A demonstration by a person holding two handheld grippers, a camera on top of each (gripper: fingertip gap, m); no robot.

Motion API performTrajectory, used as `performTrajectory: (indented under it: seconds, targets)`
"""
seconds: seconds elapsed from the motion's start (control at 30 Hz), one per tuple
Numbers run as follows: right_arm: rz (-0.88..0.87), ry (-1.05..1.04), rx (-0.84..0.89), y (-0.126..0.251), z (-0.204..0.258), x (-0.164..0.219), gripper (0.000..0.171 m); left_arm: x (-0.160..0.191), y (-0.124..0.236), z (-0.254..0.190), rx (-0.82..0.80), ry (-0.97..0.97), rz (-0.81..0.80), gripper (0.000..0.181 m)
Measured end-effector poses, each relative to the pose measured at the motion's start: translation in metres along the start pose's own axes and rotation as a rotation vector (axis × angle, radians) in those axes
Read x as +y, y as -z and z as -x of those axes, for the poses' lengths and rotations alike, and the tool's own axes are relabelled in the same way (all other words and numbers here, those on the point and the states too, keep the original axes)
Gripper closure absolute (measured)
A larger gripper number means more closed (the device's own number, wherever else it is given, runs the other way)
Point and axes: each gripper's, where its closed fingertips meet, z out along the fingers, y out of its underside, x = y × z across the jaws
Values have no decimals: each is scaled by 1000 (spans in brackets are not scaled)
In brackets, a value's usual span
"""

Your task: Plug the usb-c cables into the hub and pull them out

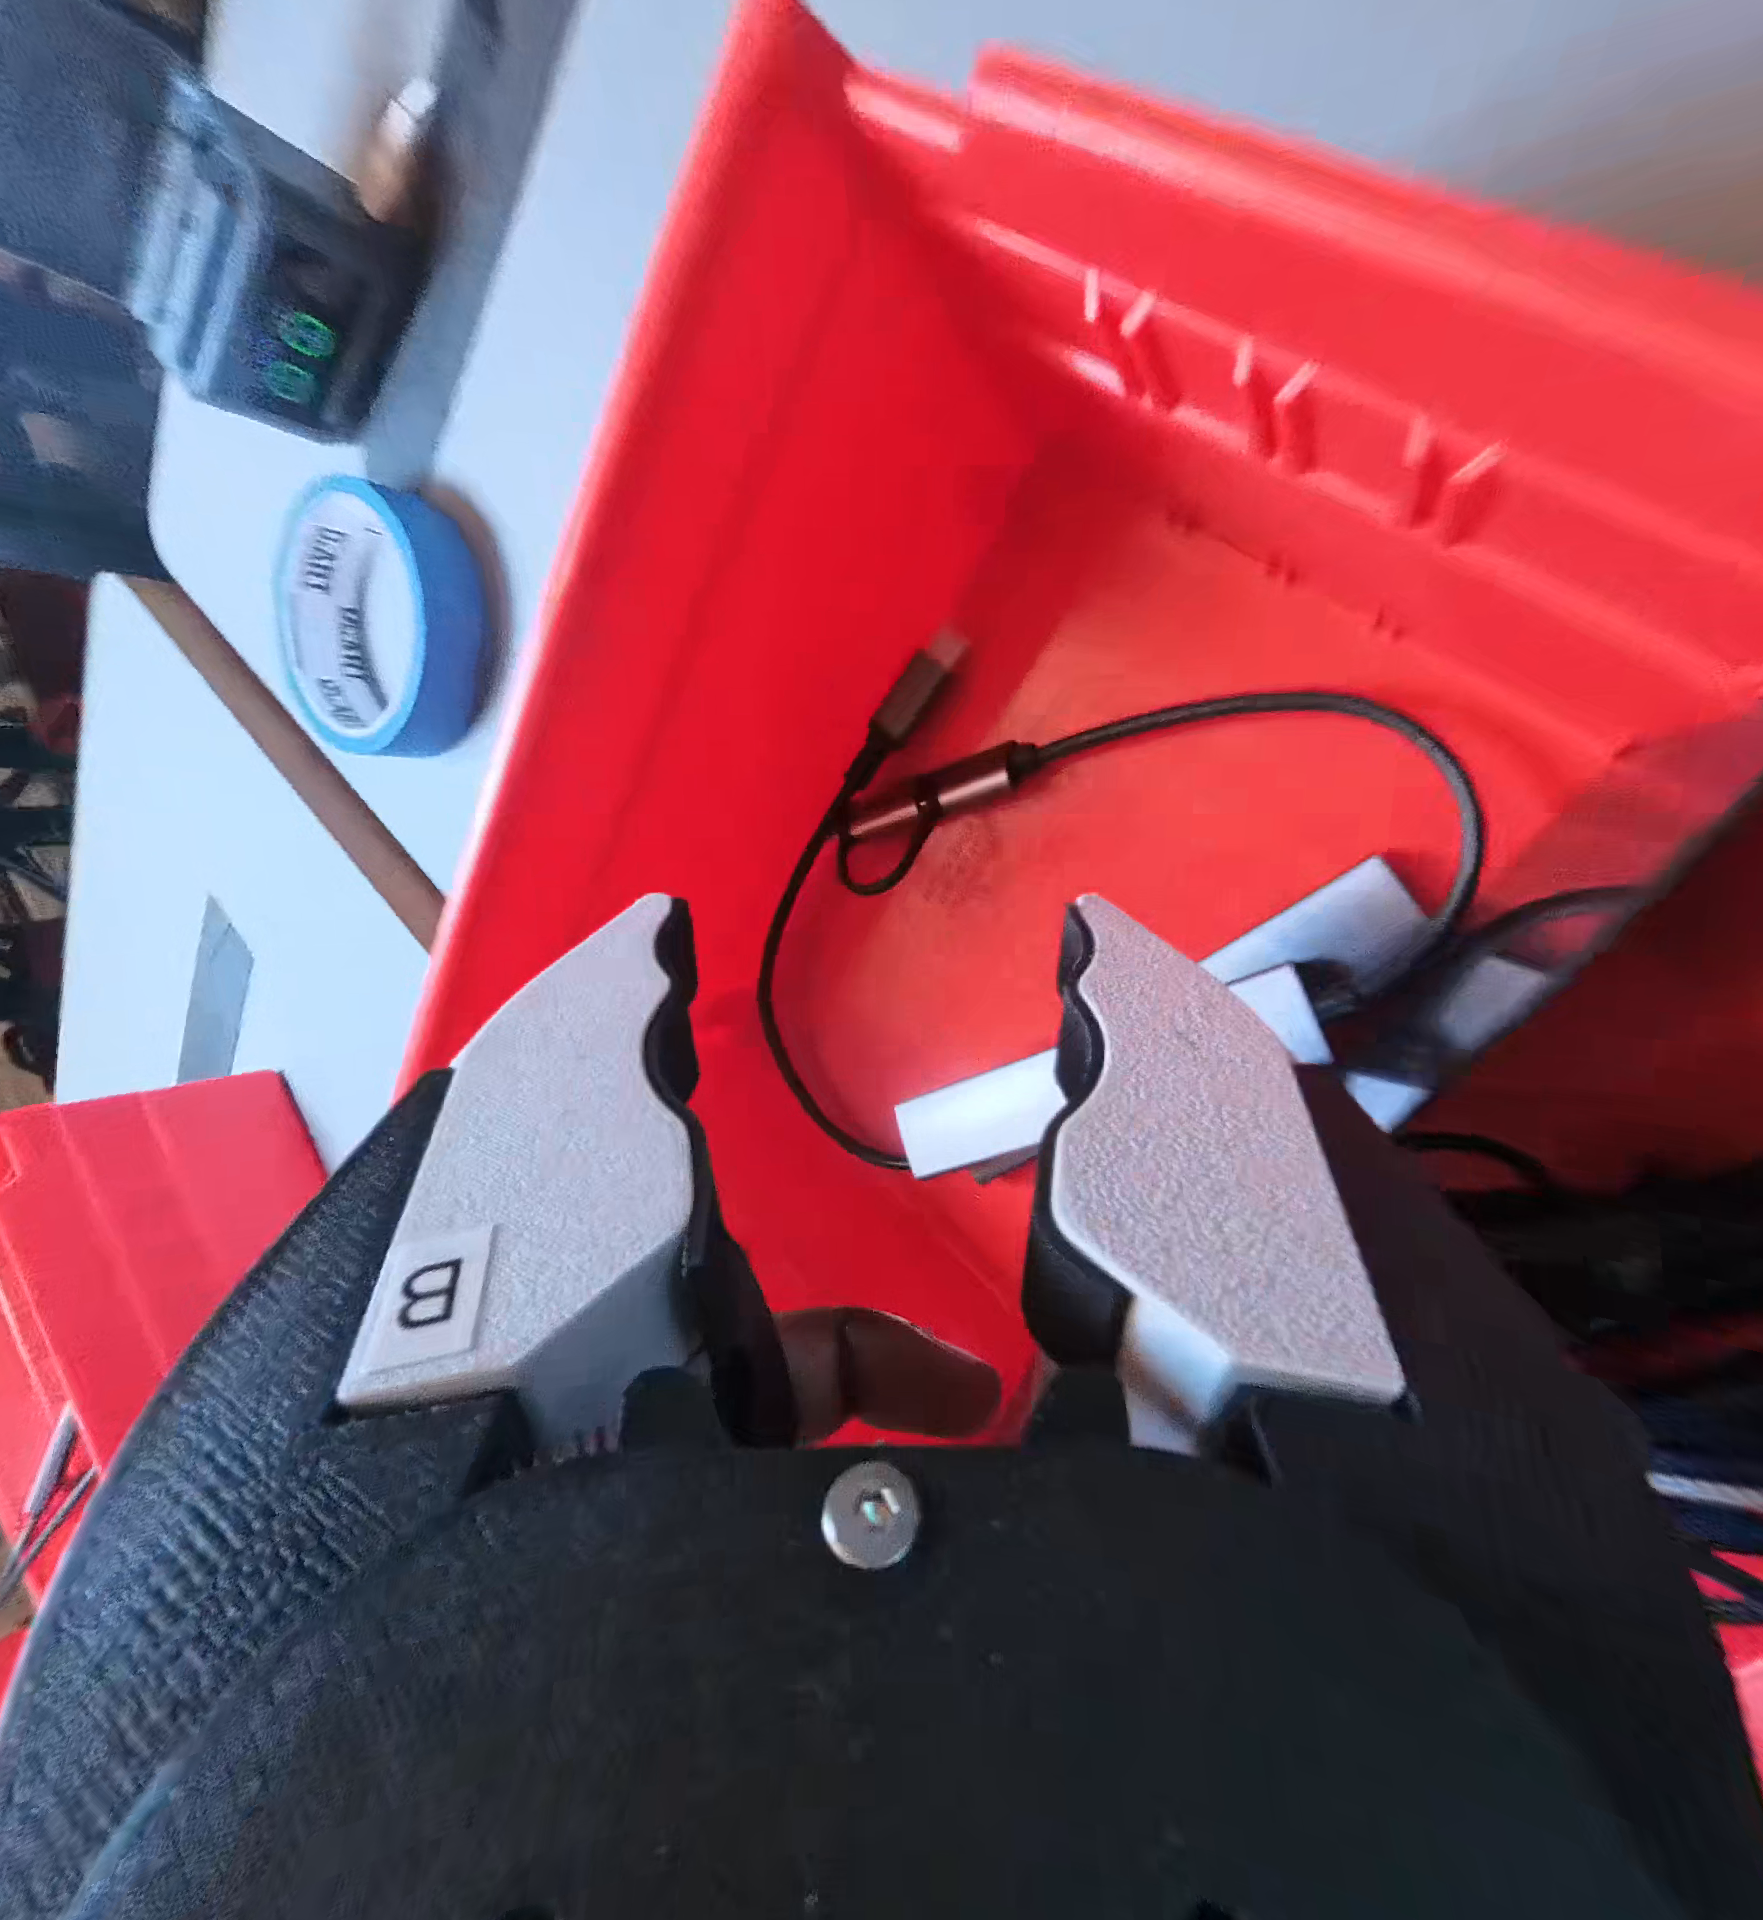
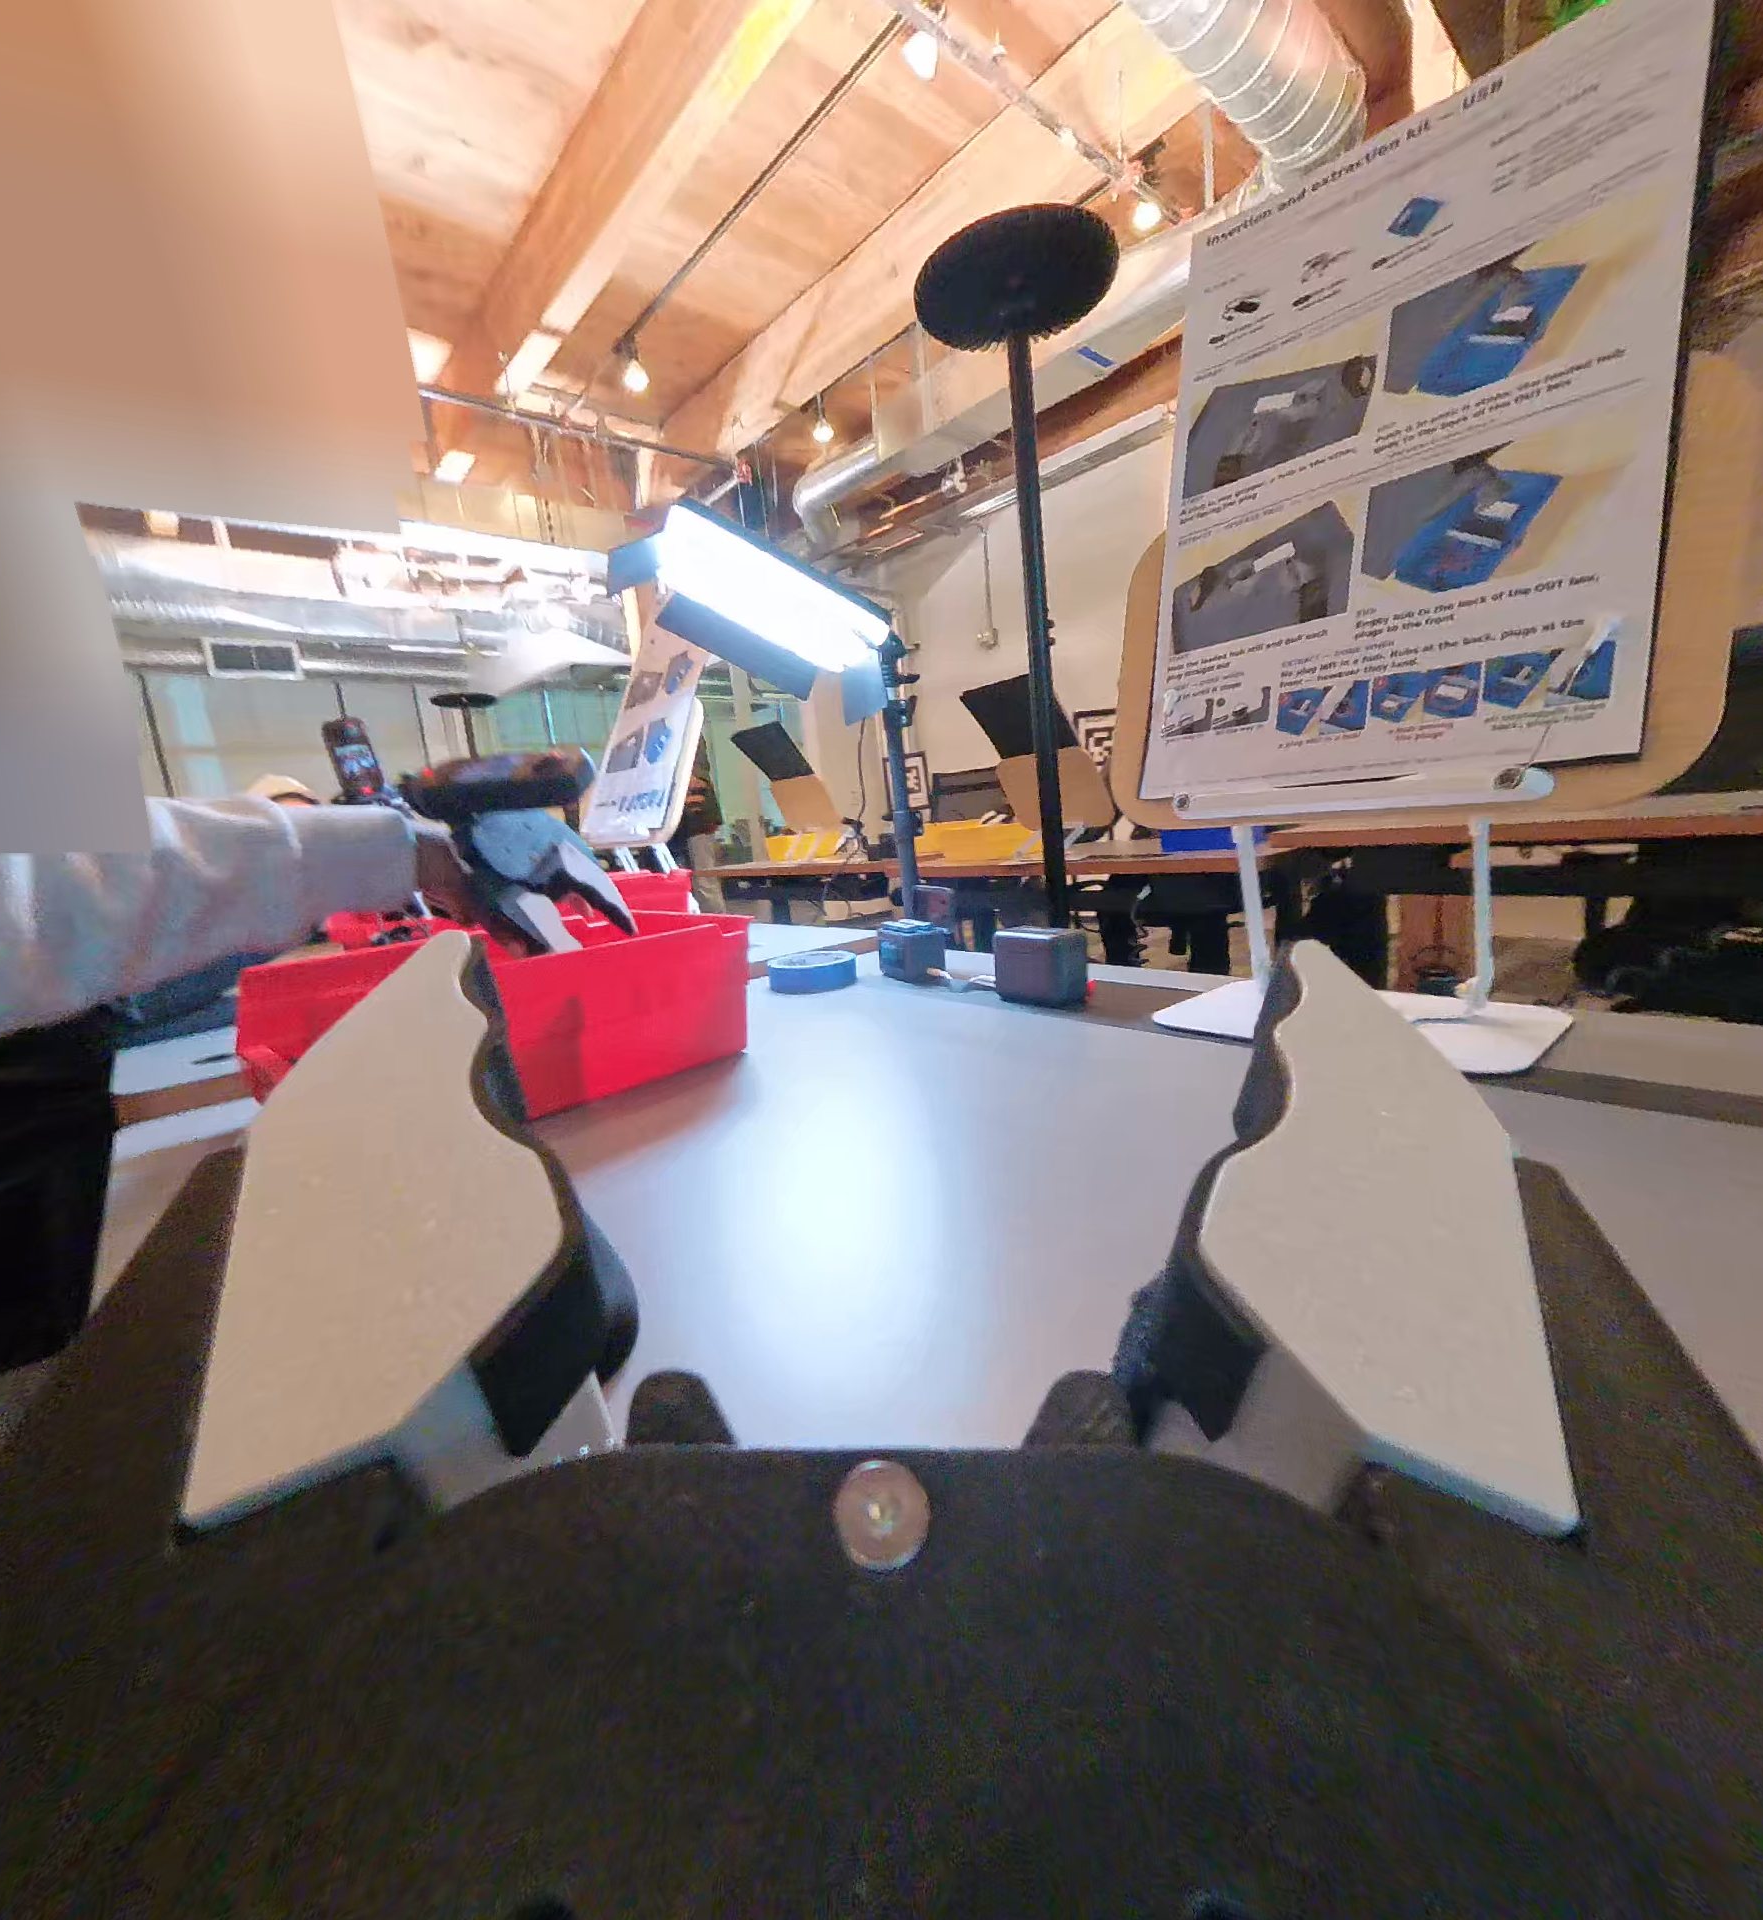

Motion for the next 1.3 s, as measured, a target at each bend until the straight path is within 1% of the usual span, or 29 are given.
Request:
performTrajectory:
  seconds: [0.03, 0.1, 0.17, 0.3, 0.37, 0.4, 0.43, 0.5, 0.6, 0.83, 0.93, 1.03, 1.1, 1.17, 1.3]
  targets:
    - [-2, -19, -3, 0, -1, 0, 37, 4, -9, 1, 3, -24, 36, 115]
    - [-2, -25, 2, 0, -2, 1, 37, 10, -24, 2, 9, -87, 85, 123]
    - [-2, -11, 2, 0, -1, 1, 37, 11, -34, 4, -9, -138, 95, 130]
    - [-3, -7, 3, 0, -1, 2, 39, 17, -48, 2, -29, -218, 113, 146]
    - [-8, -21, 7, 0, -3, 1, 40, 22, -53, 3, -65, -254, 129, 158]
    - [-11, -28, 10, 0, -4, 1, 41, 24, -53, 3, -81, -275, 139, 166]
    - [-12, -35, 13, 1, -5, 1, 41, 24, -51, 5, -101, -290, 137, 168]
    - [-17, -43, 16, 1, -6, 0, 44, 17, -38, 10, -122, -254, 99, 173]
    - [-18, -44, 17, 1, -6, 0, 47, 2, -3, 24, -170, -201, 33, 174]
    - [-23, -27, 23, 2, -5, 0, 48, -36, 110, 72, -393, -127, -73, 175]
    - [-25, -27, 28, 2, -6, -1, 48, -54, 164, 98, -566, -82, -148, 176]
    - [-25, -30, 29, 2, -6, -1, 49, -76, 223, 120, -767, -5, -285, 177]
    - [-21, -35, 30, 1, -7, 0, 50, -92, 257, 125, -857, 40, -391, 177]
    - [-17, -40, 31, 1, -7, 1, 51, -108, 282, 123, -902, 75, -485, 177]
    - [-11, -45, 30, 0, -8, 2, 53, -142, 312, 106, -933, 76, -601, 178]
